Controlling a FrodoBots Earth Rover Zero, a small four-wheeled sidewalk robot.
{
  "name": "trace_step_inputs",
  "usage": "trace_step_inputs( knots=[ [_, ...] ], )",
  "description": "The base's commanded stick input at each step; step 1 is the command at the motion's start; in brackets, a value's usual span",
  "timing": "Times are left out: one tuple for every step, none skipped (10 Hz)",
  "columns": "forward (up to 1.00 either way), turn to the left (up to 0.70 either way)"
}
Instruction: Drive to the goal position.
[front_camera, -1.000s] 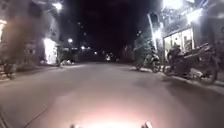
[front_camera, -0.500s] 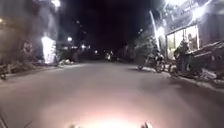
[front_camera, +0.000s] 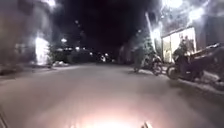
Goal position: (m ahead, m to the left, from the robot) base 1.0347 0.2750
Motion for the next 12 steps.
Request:
trace_step_inputs(
  knots=[
    [0.70,0.00],
    [0.70,0.00],
    [0.70,0.00],
    [0.70,0.00],
    [0.70,0.00],
    [0.70,0.00],
    [0.70,0.00],
    [0.70,0.00],
    [0.70,0.00],
    [0.70,0.00],
    [0.70,0.00],
    [0.70,0.00]
  ],
)
